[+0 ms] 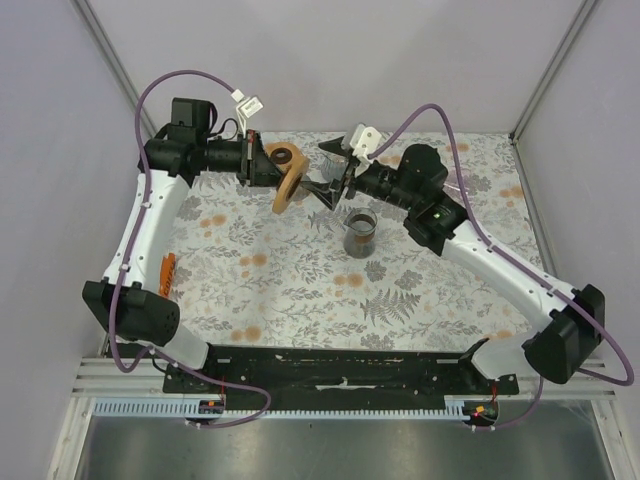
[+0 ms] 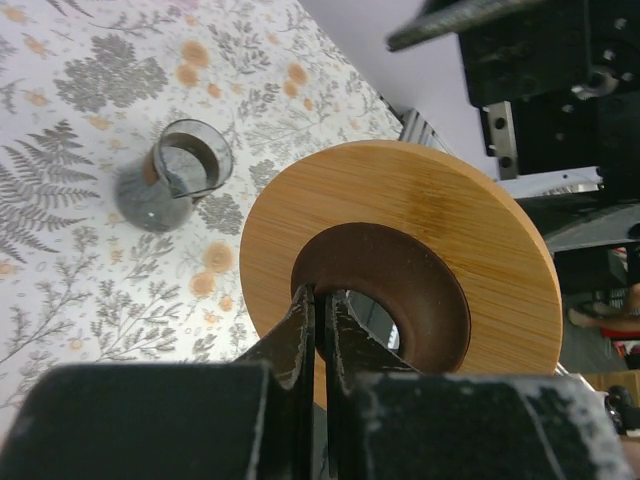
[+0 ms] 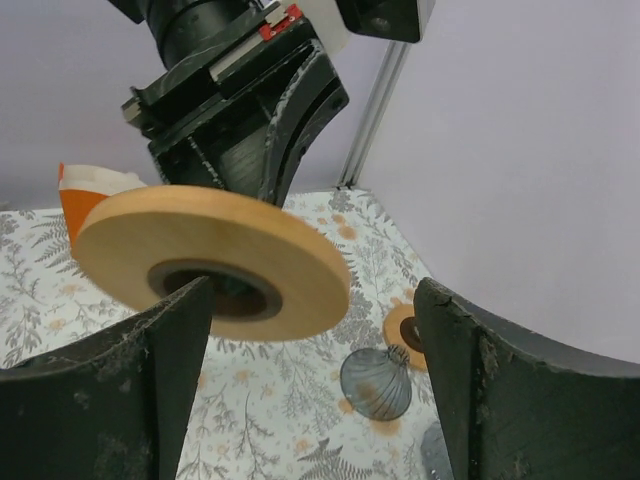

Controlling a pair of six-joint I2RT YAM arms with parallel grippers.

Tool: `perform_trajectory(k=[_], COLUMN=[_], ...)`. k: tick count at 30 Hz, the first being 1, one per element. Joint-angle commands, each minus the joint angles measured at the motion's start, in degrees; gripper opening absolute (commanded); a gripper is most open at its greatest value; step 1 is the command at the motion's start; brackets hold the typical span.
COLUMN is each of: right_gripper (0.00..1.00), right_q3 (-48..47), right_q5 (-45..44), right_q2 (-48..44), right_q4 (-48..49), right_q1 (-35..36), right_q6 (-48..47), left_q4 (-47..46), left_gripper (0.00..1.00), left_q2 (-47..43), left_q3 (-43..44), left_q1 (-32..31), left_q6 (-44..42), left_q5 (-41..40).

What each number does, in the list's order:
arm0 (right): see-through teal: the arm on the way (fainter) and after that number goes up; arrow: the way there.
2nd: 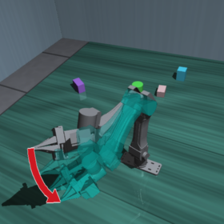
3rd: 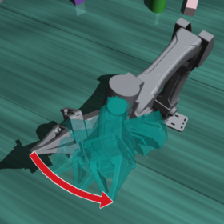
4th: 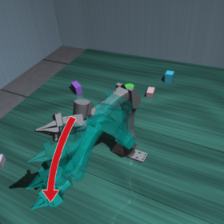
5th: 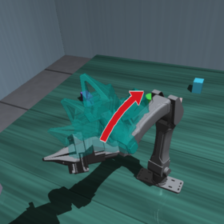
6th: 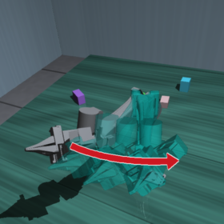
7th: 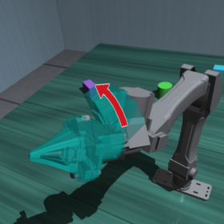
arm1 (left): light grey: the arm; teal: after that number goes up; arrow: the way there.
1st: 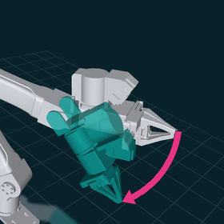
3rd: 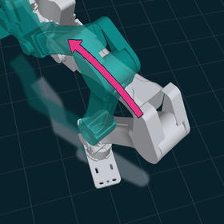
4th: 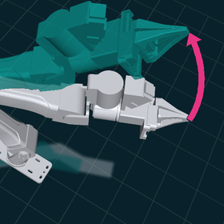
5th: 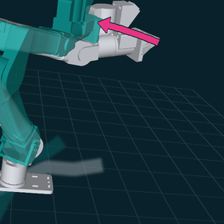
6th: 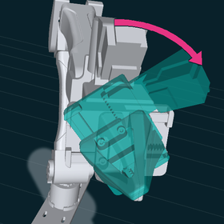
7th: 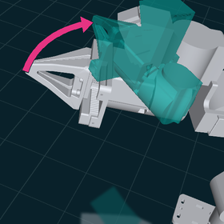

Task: Place the coffee filter in the dripper
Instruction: Place the dripper holder onto the coffee server.

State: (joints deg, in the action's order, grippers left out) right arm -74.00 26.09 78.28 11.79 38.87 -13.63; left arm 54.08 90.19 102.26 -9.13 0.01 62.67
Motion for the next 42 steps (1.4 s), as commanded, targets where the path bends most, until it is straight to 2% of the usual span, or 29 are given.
perform_trajectory(k=[1, 7, 9, 10, 12, 16, 18, 19, 21, 23, 25, 29, 32, 37, 42], right_gripper=[0.87, 0.82, 0.78, 0.73, 0.57, 0.15, 0.00, 0.00, 0.00, 0.00, 0.00, 0.00, 0.00, 0.00, 0.00], right_q3=[-1.50, -2.99, -3.69, -4.22, -5.01, -5.37, -6.24, -6.68, -7.91, -10.54, -14.40, -19.33, -21.97, -23.56, -28.03], right_q5=[1.42, 3.62, 4.14, 4.58, 5.20, 4.16, 2.31, 0.91, -0.94, -2.52, -4.19, -7.53, -11.92, -17.99, -19.84], right_q2=[2.92, 5.74, 6.71, 7.14, 7.59, 7.06, 6.54, 6.36, 5.74, 5.74, 6.01, 6.27, 6.18, 5.65, 9.25], right_q4=[10.88, 11.32, 11.06, 10.71, 10.27, 8.61, 5.01, 2.65, -2.10, -9.11, -18.95, -35.74, -48.57, -65.46, -75.06], right_q1=[0.15, 0.59, 0.68, 0.68, 0.77, 0.77, 0.77, 0.77, 0.42, -0.11, -1.60, -4.41, -6.35, -8.81, -9.96], right_q6=[0.09, 0.36, 0.79, 1.06, 1.93, 3.61, 4.05, 4.13, 4.22, 3.96, 4.13, 4.84, 5.10, 5.45, 5.63], left_q4=[-3.37, -5.04, -5.30, -5.57, -5.66, -6.18, -6.18, -6.10, -5.40, -4.26, -3.20, -2.84, -3.63, -7.59, -7.68], left_gripper=[0.02, 0.02, 0.02, 0.02, 0.02, 0.02, 0.02, 0.07, 0.34, 0.55, 0.66, 0.72, 0.73, 0.73, 0.73], left_q2=[-4.58, -5.20, -5.20, -4.94, -4.59, -3.54, -2.92, -2.66, -2.83, -2.92, -3.18, -3.53, -4.14, -4.77, -3.36], left_q3=[-1.10, -1.71, -2.06, -2.32, -2.33, -1.98, -1.36, -1.19, -0.92, -0.57, -0.13, 0.31, -0.91, -4.79, -6.01], left_q1=[-1.95, -3.18, -3.62, -3.79, -4.06, -4.06, -3.97, -3.97, -3.80, -3.45, -2.66, -0.63, -0.19, -0.19, -0.19], left_q6=[4.82, 6.05, 6.14, 6.40, 6.49, 7.02, 7.02, 6.67, 5.27, 3.78, 2.72, 1.31, 0.08, -2.56, -3.96], left_q5=[5.53, 6.23, 5.97, 5.97, 5.44, 3.17, 0.36, -1.57, -7.18, -13.25, -20.53, -32.93, -37.70, -39.21, -37.02])
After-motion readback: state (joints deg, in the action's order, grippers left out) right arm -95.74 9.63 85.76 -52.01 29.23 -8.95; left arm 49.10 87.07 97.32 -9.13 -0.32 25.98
